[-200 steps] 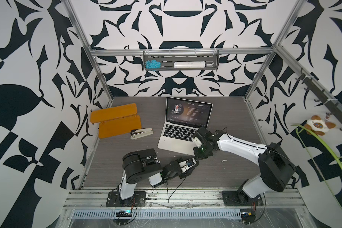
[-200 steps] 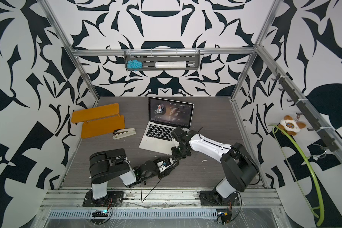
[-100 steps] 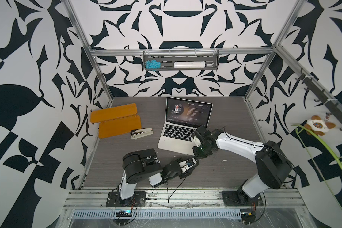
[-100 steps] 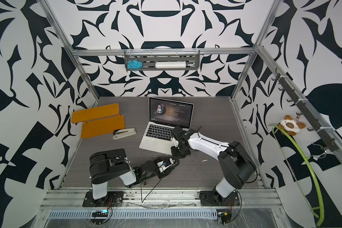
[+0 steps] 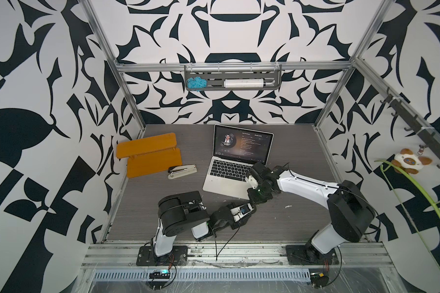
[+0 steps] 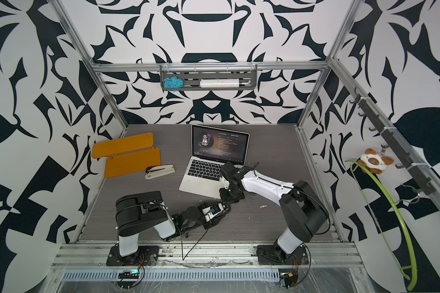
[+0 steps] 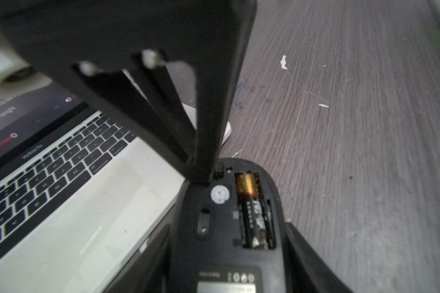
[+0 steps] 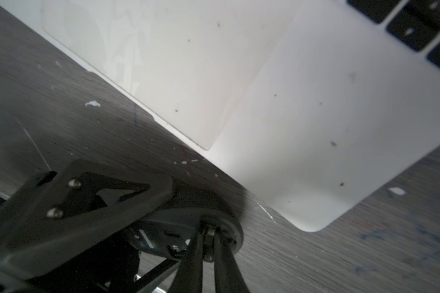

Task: Remove the wireless mouse receiver from the laptop
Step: Insert the USB plug into the mouse.

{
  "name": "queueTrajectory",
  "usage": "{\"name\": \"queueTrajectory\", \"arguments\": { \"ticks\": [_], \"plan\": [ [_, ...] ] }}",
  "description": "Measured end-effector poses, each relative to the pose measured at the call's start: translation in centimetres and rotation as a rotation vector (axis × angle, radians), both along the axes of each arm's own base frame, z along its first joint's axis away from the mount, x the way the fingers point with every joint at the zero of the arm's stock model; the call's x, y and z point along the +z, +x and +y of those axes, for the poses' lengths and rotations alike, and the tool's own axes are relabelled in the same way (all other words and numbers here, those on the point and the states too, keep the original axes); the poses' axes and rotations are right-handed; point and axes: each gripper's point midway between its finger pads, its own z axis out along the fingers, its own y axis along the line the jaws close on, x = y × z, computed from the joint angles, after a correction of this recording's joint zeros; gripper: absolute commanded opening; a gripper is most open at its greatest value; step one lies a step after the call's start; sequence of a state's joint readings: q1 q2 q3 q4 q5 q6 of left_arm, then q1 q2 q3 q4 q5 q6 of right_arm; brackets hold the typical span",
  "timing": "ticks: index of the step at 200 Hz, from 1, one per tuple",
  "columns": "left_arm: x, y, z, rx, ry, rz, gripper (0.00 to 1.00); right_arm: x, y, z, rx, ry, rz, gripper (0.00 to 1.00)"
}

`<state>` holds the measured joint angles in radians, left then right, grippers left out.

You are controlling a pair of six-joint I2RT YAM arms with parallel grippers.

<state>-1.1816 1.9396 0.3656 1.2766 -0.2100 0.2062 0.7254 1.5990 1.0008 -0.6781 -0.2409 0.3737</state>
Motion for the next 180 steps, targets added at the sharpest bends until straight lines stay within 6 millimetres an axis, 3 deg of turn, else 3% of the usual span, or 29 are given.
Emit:
{"name": "queueTrajectory", "arguments": {
  "ticks": [88, 180],
  "plan": [
    [0.1, 0.2, -0.1, 0.008, -0.009, -0.008, 0.52, 0.2, -0.1, 0.4, -0.001, 0.021, 0.007, 0.35],
    [0.1, 0.2, -0.1, 0.009, -0.014, -0.009, 0.51, 1.1, 0.3, 0.2, -0.007, 0.025, -0.034, 0.38]
  ]
}}
